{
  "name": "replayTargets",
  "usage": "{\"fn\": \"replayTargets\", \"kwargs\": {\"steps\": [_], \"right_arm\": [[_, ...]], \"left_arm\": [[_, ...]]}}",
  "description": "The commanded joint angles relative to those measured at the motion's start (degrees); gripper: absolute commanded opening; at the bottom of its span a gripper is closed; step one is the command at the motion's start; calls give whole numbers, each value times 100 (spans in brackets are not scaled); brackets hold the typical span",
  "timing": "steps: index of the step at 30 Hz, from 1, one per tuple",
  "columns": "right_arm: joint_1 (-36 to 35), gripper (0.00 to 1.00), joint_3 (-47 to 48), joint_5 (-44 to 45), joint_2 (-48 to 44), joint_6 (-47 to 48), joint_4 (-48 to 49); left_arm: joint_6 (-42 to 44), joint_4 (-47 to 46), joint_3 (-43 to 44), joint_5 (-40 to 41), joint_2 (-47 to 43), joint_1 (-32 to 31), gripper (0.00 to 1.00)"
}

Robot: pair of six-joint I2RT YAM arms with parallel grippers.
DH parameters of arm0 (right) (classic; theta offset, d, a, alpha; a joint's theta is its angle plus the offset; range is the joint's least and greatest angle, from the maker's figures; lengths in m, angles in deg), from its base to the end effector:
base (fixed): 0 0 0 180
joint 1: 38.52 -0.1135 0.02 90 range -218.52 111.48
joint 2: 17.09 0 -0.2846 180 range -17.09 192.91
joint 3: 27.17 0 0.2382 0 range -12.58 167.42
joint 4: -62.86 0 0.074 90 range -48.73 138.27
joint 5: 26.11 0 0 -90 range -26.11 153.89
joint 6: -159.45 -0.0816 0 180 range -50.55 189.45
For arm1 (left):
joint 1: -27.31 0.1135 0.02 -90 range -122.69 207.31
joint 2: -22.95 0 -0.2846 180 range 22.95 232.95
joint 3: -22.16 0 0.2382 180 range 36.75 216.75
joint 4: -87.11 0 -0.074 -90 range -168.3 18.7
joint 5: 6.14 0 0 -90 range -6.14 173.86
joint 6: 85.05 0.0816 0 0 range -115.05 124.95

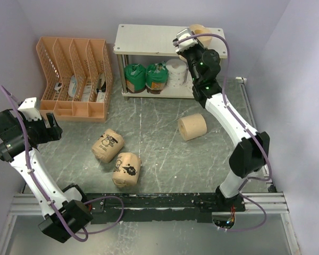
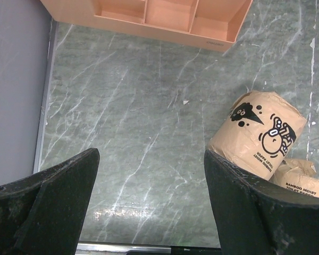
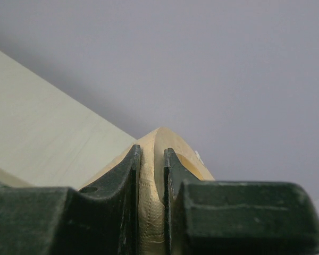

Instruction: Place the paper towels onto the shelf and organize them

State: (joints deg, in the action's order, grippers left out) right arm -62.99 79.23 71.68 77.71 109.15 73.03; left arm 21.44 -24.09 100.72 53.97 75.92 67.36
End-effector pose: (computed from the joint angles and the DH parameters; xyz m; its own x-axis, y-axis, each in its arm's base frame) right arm 0.3877 0.1643 0.5024 0.4487 -0.4911 -0.7466 -0.0120 0.8321 -0.5545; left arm 0.1555 0.0776 0.3445 -0.5820 -0.1677 -0.7957 -0.1196 0.9855 -0.1203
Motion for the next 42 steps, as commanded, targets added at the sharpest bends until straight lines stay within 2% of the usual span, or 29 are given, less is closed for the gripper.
{"fn": "replayTargets", "kwargs": {"steps": [1, 6, 12, 26, 28, 30, 32, 33, 38, 41, 42], "right_arm": [[282, 0, 563, 49, 447, 509, 1217], [593, 0, 1334, -96, 957, 201, 1062], [944, 0, 2482, -149, 1812, 85, 364], [1357, 0, 2813, -9, 2504, -240, 312], [1386, 37, 2773, 7, 2475, -354, 441], [1390, 62, 2789, -47, 2429, -422, 468], [1372, 94, 2719, -164, 2279, -554, 550], [1366, 99, 2658, -239, 2159, -691, 618], [1357, 100, 2041, -713, 1257, -1708, 1171], [1331, 100, 1128, -849, 451, -2484, 1666], [1319, 100, 522, -799, 104, -2756, 1918]], "left_arm": [[-61, -132, -55, 62, -120, 64, 91], [-76, -150, -60, 81, -85, 58, 91], [-90, -170, -73, 92, -50, 59, 91], [-84, -169, -77, 81, 16, 101, 91], [-76, -165, -77, 84, 19, 124, 91], [-84, -163, -77, 85, 12, 154, 91], [-76, -163, -80, 96, 12, 169, 91], [-84, -169, -77, 92, 12, 172, 91], [-92, -175, -77, 107, -22, 182, 92], [-93, -168, -77, 114, -56, 186, 91], [-93, -167, -76, 117, -65, 191, 91]]}}
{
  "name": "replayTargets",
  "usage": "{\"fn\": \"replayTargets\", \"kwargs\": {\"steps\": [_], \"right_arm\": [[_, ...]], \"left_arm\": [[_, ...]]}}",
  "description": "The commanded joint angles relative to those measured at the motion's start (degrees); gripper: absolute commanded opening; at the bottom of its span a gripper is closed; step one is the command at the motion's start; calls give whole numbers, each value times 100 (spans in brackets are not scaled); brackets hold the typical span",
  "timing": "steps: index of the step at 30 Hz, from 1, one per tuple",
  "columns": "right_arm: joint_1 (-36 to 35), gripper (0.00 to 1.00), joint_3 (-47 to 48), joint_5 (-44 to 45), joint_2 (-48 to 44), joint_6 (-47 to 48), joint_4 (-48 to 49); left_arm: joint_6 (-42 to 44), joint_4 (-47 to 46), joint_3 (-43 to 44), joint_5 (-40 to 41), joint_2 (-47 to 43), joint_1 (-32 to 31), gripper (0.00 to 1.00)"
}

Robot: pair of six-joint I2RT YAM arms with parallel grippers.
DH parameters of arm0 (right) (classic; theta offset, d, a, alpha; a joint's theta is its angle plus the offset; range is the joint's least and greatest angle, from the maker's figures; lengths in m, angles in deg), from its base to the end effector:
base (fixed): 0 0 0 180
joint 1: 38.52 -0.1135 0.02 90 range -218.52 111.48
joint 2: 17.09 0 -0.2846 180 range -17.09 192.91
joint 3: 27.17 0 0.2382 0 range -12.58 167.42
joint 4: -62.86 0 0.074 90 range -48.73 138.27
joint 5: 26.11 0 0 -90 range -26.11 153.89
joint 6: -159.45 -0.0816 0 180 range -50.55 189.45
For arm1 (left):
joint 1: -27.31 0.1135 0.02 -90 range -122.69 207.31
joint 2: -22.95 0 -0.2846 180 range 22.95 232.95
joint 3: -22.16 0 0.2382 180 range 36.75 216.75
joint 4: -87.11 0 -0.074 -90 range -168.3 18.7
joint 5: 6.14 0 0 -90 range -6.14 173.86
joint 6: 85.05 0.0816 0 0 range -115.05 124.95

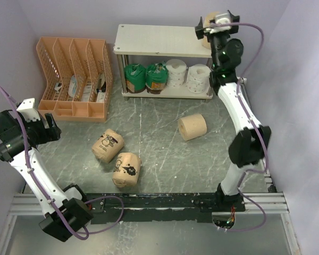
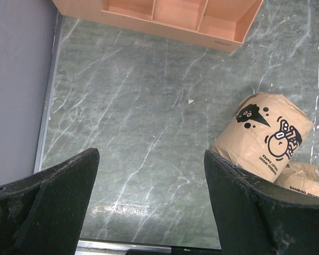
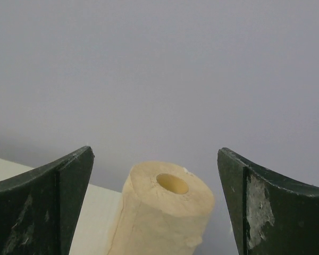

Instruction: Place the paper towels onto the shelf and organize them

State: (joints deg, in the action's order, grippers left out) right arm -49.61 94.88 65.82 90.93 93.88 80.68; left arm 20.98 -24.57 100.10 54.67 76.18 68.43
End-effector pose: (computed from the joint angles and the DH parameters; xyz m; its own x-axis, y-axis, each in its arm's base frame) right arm 0.4630 0.0880 0.5240 0.5394 -0.3155 -0.7807 0.0647 0.9399 -0.3351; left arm 0.1551 0.0826 0.3409 -0.5845 -0.1902 -0.7888 -0.1526 0.9806 -0.1234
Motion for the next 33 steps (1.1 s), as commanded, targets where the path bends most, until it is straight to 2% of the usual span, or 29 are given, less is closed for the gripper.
{"fn": "replayTargets", "kwargs": {"steps": [1, 4, 9, 12, 15, 18, 22, 26, 33], "right_arm": [[-16, 100, -1589, -116, -1579, -1554, 1384], [-33, 100, -3373, 682, -2918, -2750, 2021], [-195, 100, -6331, 2130, -4802, -4817, 1749], [-278, 100, -7439, 2936, -5609, -5921, 639], [-289, 100, -7996, 3012, -6011, -6661, -720], [-293, 99, -8460, 2645, -6154, -7076, -1273], [-296, 99, -9096, 2259, -6115, -7091, -1046], [-292, 100, -9506, 1782, -5552, -6962, -127], [-279, 100, -9656, 1347, -4070, -7198, 1487]], "left_arm": [[-49, -126, -16, 43, -106, 83, 91], [-34, -134, -18, -28, -141, 92, 91], [66, -70, 5, -204, -154, 90, 92], [104, -45, 10, -277, -205, 89, 92], [149, -20, 19, -363, -225, 87, 93], [176, -10, 28, -415, -259, 91, 93], [181, -6, 28, -415, -317, 85, 93], [181, -7, 27, -420, -356, 89, 93], [182, -9, 23, -391, -308, 91, 93]]}}
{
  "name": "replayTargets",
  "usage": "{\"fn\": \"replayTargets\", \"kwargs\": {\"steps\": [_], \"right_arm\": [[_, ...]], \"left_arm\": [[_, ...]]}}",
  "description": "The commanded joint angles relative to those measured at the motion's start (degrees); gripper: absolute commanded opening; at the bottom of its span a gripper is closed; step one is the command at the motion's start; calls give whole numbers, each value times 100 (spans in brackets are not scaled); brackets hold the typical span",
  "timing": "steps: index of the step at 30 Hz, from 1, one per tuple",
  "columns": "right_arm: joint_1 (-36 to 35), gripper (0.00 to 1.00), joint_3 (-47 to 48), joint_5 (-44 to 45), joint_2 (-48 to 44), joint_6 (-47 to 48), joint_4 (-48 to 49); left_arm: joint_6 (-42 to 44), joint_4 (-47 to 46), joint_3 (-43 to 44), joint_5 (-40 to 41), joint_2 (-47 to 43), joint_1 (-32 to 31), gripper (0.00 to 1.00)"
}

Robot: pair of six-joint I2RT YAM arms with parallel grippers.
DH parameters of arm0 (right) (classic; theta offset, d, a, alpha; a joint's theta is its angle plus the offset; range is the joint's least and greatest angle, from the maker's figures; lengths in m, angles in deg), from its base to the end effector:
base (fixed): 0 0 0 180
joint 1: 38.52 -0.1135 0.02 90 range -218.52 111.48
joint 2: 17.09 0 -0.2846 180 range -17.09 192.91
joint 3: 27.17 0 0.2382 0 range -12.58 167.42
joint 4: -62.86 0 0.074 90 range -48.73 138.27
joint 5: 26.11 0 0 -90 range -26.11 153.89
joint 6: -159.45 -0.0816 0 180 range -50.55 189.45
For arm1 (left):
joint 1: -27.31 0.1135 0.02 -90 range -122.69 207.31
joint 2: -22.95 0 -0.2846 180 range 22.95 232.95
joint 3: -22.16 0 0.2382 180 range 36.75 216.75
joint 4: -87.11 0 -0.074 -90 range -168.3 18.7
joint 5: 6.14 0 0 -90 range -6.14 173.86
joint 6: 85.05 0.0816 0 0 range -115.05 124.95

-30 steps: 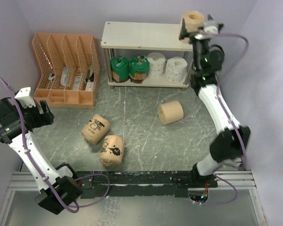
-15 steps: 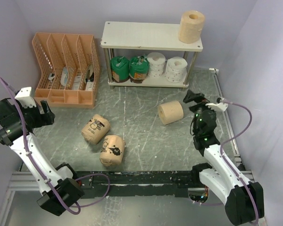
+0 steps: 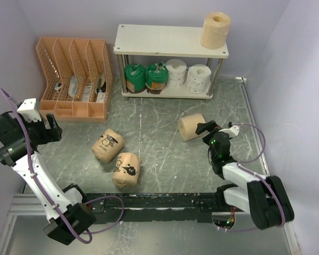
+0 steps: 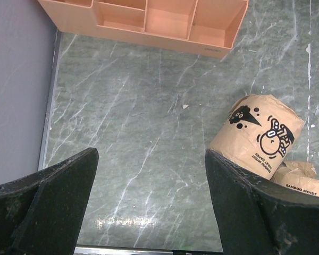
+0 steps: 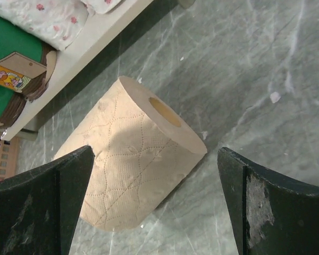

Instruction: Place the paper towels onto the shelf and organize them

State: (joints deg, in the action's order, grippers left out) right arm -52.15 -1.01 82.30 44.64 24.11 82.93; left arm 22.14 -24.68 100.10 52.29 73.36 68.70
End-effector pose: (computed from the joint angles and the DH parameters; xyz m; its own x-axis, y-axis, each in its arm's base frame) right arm 0.2246 0.0279 0.1851 -0.1312 0.6626 -0.7374 0.2355 0.7433 0.6261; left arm 0.1473 0.0729 0.3494 -0.5456 -0.1452 -0.8253 -0.1091 0.9888 -0.1019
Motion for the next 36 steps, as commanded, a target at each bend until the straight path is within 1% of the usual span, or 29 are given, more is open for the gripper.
{"fn": "replayTargets", "kwargs": {"steps": [1, 5, 8, 10, 13, 15, 17, 18, 20, 22, 25, 27, 29, 30, 31, 32, 36], "right_arm": [[-26, 100, -48, -359, 767, -247, 1471], [-33, 99, -77, -613, 1472, -394, 2369], [-27, 89, -70, -727, 1965, -552, 2744], [-27, 75, -95, -811, 2192, -596, 3015], [-27, 51, -131, -888, 2436, -642, 3231], [-30, 31, -152, -962, 2504, -593, 3351], [-28, 4, -190, -1038, 2457, -490, 3431], [-31, 0, -193, -1055, 2355, -405, 3385], [-26, 0, -122, -1134, 1942, -21, 3143], [-39, 0, 157, -1195, 1196, 486, 2482], [-70, 0, 1031, -1359, 209, 1608, 915], [-143, 0, 1822, -1400, -172, 2414, -122], [-224, 0, 2806, -1352, -272, 3160, -1223], [-254, 0, 3284, -1342, -226, 3493, -1501], [-281, 0, 3828, -1309, -130, 3769, -2067], [-326, 0, 4311, -1240, -14, 4022, -2437], [-749, 0, 6276, -974, 580, 4791, -3334]], "left_arm": [[60, 6, 26, -146, -23, 64, 93], [61, -1, 19, -136, -23, 58, 93], [63, 2, 20, -135, 18, 61, 93], [52, 6, 21, -127, 29, 60, 93], [54, -1, 18, -130, 34, 60, 93], [56, 1, 15, -130, 42, 61, 93], [56, -1, 19, -130, 52, 62, 93], [56, 3, 19, -130, 60, 56, 93], [55, -1, 15, -124, 68, 60, 93], [56, 4, 19, -117, 76, 57, 93], [46, -7, 15, -115, 91, 59, 93], [43, -9, 19, -98, 103, 62, 93], [37, -9, 19, -94, 111, 58, 93], [39, -6, 19, -95, 110, 60, 93], [37, -11, 19, -86, 104, 62, 92], [24, -15, 16, -78, 106, 61, 92], [26, -14, 19, -61, 101, 62, 92]]}}
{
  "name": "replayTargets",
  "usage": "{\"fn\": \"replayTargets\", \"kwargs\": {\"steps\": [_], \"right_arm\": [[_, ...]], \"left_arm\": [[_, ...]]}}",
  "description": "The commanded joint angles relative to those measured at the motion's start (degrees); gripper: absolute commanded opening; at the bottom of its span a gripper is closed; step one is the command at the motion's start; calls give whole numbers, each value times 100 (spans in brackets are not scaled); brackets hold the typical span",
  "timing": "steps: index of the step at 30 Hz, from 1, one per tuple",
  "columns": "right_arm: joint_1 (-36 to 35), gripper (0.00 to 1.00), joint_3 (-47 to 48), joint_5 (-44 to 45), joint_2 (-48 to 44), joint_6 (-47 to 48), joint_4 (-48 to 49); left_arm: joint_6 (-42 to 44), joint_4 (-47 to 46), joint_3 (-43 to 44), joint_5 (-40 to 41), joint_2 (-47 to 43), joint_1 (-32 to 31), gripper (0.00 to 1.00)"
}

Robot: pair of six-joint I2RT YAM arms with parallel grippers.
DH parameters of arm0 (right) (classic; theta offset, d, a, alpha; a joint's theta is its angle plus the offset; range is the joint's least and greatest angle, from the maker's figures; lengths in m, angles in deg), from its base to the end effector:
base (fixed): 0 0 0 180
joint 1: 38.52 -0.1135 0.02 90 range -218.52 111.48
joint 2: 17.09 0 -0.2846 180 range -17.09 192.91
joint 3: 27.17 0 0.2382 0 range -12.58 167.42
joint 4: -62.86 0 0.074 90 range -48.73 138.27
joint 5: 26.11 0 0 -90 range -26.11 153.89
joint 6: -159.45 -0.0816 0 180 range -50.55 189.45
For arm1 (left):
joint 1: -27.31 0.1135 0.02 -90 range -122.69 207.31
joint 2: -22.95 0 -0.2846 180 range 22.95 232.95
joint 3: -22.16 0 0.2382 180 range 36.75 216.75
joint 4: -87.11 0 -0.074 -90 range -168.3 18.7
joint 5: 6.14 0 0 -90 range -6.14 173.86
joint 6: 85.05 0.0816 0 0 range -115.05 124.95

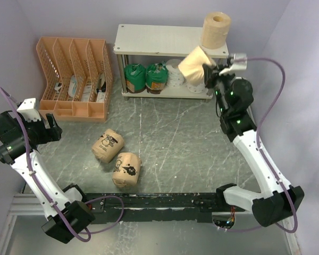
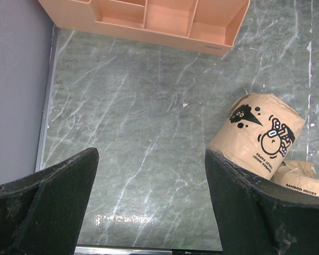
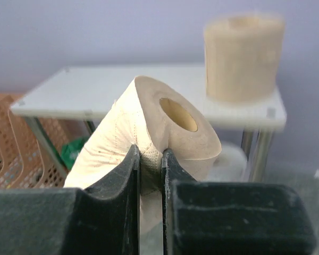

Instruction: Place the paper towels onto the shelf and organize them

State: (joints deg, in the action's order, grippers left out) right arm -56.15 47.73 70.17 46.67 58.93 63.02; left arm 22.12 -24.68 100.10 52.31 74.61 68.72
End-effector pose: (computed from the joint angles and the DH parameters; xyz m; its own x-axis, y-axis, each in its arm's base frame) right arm 0.2695 0.0763 0.4452 0.1473 0.2372 -0.9602 -0.2296 0.9525 0.2001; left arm 0.1511 0.0763 0.3463 -0.5590 -0.1576 -0.8140 -0.1117 0.9871 -0.1144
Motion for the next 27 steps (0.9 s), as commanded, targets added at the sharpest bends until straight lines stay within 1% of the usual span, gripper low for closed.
{"fn": "replayTargets", "kwargs": {"steps": [1, 3, 5, 6, 7, 8, 9, 11, 13, 16, 17, 20, 22, 24, 27], "right_arm": [[-548, 0, 1844, 378, 558, 1547, -1523], [-977, 0, 2906, 759, 1060, 2080, -1909], [-1346, 0, 4026, 1117, 1762, 2641, -2316], [-1441, 0, 4640, 1273, 2155, 2873, -2562], [-1485, 0, 5436, 1451, 2744, 3163, -2771], [-1511, 0, 6070, 1650, 3049, 3351, -2978], [-1515, 0, 6672, 1801, 3617, 3527, -3185], [-1516, 0, 7593, 2154, 4354, 3754, -3408], [-1516, 0, 7851, 2355, 4736, 3958, -3126], [-1509, 0, 7536, 2555, 4913, 4328, -2217], [-1492, 0, 7591, 2591, 5023, 4422, -2089], [-1415, 0, 8326, 2540, 5601, 4390, -2258], [-1402, 0, 8296, 2605, 5713, 4516, -1993], [-1359, 0, 7963, 2650, 5685, 4659, -1557], [-1163, 0, 8148, 2574, 5867, 4555, -1548]], "left_arm": [[22, -17, 19, -58, -25, 60, 92], [23, -20, 19, -48, -41, 57, 92], [23, -19, 19, -46, -55, 57, 92], [7, -32, 12, -31, -65, 57, 92], [5, -41, 3, -25, -76, 54, 93], [-4, -44, 2, -20, -86, 57, 92], [-12, -46, -3, -16, -93, 60, 93], [-27, -68, -7, 19, -119, 59, 92], [-49, -93, -20, 63, -164, 54, 93], [-89, -115, -26, 126, -235, 53, 93], [-97, -123, -33, 137, -250, 57, 93], [-108, -137, -42, 137, -262, 59, 93], [-117, -143, -48, 161, -238, 55, 93], [-123, -149, -51, 166, -220, 57, 93], [-126, -148, -51, 174, -226, 59, 93]]}}
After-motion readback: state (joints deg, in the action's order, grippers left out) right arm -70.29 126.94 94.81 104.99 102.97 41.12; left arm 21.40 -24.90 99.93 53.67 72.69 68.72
